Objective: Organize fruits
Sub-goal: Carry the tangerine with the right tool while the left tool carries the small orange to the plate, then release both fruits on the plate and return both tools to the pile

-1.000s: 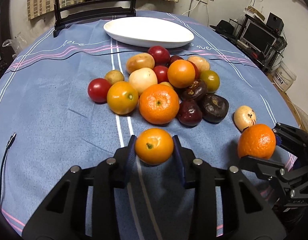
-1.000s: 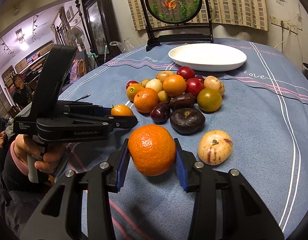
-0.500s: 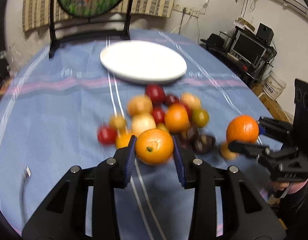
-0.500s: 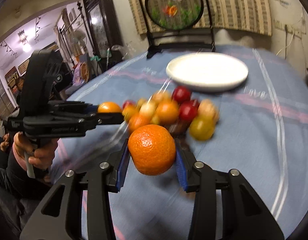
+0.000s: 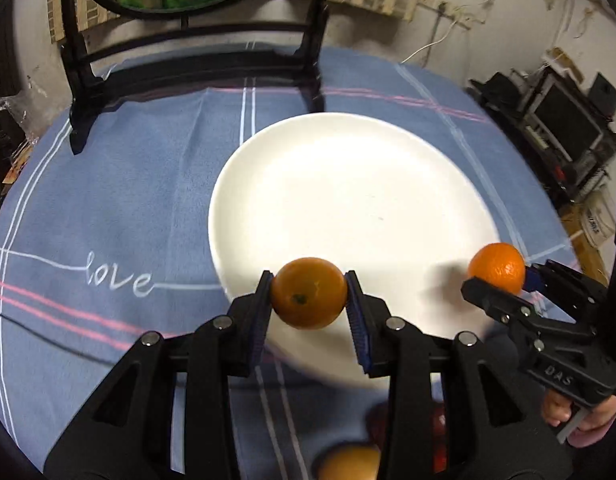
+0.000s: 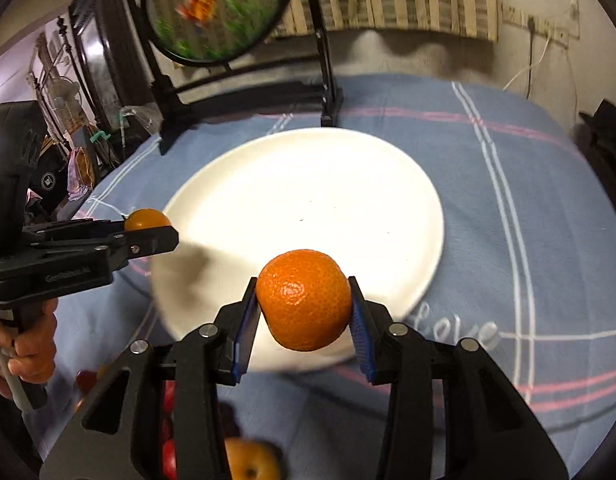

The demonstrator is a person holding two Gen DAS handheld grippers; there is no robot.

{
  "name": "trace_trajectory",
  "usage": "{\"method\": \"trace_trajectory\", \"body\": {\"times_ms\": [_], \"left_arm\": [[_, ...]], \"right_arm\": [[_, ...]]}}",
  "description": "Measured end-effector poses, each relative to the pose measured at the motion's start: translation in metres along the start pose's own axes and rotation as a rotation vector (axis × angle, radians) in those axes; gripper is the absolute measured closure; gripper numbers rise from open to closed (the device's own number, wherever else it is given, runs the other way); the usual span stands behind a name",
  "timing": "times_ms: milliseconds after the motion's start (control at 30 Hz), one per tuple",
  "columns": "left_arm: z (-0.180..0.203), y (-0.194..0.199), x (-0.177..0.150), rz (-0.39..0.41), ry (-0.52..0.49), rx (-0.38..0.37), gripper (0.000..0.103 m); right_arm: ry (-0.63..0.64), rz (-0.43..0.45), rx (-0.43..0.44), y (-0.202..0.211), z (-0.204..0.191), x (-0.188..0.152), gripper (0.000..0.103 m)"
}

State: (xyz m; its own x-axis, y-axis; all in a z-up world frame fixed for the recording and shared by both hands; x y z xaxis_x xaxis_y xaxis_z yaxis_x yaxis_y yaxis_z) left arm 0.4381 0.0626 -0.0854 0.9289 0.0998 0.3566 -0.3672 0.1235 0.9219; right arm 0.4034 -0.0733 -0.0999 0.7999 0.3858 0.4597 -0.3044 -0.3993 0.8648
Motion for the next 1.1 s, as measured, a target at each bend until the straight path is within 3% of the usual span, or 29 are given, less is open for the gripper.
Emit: {"method": "trace_trajectory", "body": {"times_ms": [267, 300, 367, 400, 433, 500, 633, 767, 867, 967, 1100], "left_arm": [[-0.006, -0.029, 0.008, -0.041, 0.01, 0.002, 0.066], [-0.006, -0.029, 0.007, -0.04, 0.006, 0.009, 0.059], [-0.001, -0.019, 0.006, -0.007, -0.013, 0.017, 0.036], [0.0, -0.014, 0.006, 0.011, -0.01, 0.033, 0.024], [0.001, -0.002, 0.004, 0.045, -0.013, 0.048, 0.018], [0.003, 0.016, -0.002, 0.082, -0.028, 0.078, 0.017], [0.006, 0.062, -0.041, 0.179, -0.05, 0.084, 0.003], [0.007, 0.091, -0.1, 0.273, -0.044, 0.056, 0.002], [0.01, 0.094, -0.149, 0.272, -0.052, 0.004, 0.002], [0.011, 0.092, -0.185, 0.278, -0.055, -0.054, 0.002], [0.018, 0.08, -0.208, 0.23, -0.072, -0.111, 0.002]], "right_arm": [[0.04, -0.044, 0.006, -0.024, -0.003, 0.003, 0.058], [0.042, -0.039, 0.004, -0.023, -0.004, 0.004, 0.052], [0.05, -0.007, -0.029, -0.014, -0.005, 0.005, 0.042], [0.056, 0.013, -0.039, -0.006, -0.005, 0.005, 0.042], [0.059, 0.025, -0.04, -0.001, -0.005, 0.006, 0.042], [0.063, 0.056, -0.037, 0.015, -0.007, 0.002, 0.042], [0.054, 0.143, 0.03, 0.057, -0.012, -0.031, 0.041], [0.076, 0.156, 0.057, 0.072, -0.016, -0.071, 0.038], [0.08, 0.104, 0.134, 0.079, -0.023, -0.109, 0.038], [0.171, 0.084, 0.24, 0.09, -0.042, -0.149, 0.037], [0.261, 0.021, 0.226, 0.087, -0.058, -0.178, 0.037]]}}
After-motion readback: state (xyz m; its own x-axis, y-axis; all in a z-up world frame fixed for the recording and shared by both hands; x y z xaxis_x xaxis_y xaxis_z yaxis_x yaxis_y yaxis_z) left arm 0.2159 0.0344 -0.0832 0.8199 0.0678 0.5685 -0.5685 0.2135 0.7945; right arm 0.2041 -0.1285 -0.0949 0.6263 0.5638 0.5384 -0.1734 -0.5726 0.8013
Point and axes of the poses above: each gripper's, at about its wrist camera, not at the fingertips, and y roughly against the way its jaws point, z to its right, x to its top, the point moved 10 cm from there along -y, roughly the way its jaws point, and after that the axes turned 13 degrees about -z, right-handed, at the moved point
